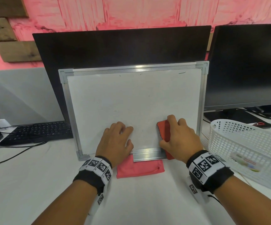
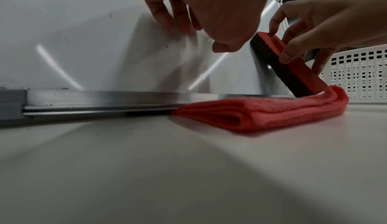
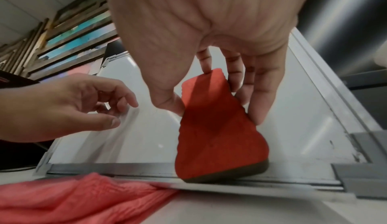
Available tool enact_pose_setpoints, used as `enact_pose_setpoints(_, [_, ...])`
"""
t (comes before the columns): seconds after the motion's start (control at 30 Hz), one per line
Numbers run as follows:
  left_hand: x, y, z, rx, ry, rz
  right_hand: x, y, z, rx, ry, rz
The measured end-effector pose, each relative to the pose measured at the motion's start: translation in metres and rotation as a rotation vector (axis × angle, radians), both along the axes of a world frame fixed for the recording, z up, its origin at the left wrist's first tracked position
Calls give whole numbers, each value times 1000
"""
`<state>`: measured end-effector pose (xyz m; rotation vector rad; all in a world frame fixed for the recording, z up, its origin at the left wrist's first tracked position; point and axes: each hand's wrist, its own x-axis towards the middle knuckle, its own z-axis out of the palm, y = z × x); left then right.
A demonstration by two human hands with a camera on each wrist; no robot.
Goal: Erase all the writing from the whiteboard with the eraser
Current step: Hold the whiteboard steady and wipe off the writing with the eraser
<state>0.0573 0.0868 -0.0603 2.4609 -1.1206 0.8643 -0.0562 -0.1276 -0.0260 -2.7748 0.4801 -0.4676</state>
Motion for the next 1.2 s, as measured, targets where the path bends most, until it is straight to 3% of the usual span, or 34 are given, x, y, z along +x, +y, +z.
enact_pose_setpoints(0.2, [0,-1,-2,4,38,1,5,-1,-4,-39,-23,26])
enact_pose_setpoints(0.4, [0,0,-1,1,47,12,-3,-19,-7,-386,77,86])
enact_pose_setpoints(0.57, [0,-1,0,5,65,20,0,-20,-10,-509,96,161])
enact_pose_setpoints(0.73, [-2,0,1,20,66,26,12,-2,-10,-506,74,256])
enact_pose_setpoints(0.97, [-1,0,0,17,75,29,0,-22,-5,-453,75,197])
enact_pose_setpoints(1.2, [-2,-1,2,31,94,41,6,-7,-1,-406,95,224])
